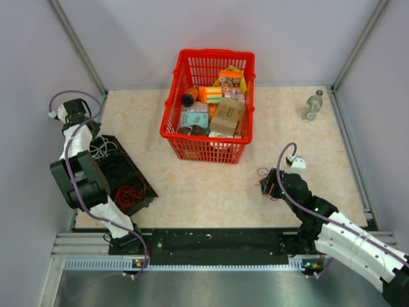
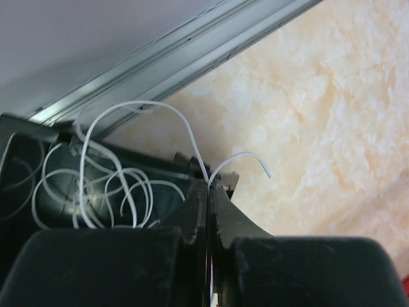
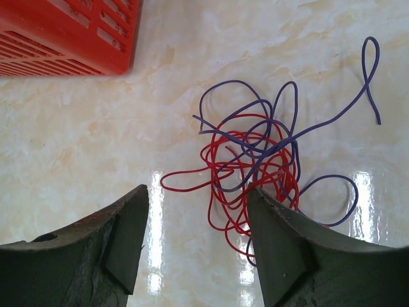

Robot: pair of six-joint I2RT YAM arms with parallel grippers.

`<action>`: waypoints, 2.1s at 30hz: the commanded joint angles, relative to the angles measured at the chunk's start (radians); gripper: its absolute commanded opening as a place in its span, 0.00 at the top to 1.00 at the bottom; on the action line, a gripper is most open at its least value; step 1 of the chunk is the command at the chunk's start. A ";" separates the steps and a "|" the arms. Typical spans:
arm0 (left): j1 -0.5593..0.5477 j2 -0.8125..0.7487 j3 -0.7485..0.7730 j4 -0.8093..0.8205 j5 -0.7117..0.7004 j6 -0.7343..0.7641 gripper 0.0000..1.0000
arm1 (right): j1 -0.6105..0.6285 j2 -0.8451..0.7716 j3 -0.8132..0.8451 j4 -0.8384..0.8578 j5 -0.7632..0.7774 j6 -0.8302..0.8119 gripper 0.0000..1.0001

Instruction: Untangle the cables

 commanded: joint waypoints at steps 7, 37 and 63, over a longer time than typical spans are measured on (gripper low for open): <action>0.027 0.219 0.156 -0.076 0.027 -0.030 1.00 | -0.003 -0.040 0.015 0.012 -0.007 -0.029 0.38; 0.030 -0.222 -0.171 -0.056 0.015 -0.128 1.00 | -0.003 0.123 0.049 0.090 -0.089 0.014 0.39; 0.039 -0.220 -0.341 -0.041 -0.020 -0.242 0.62 | -0.004 0.072 0.037 0.055 -0.082 0.011 0.39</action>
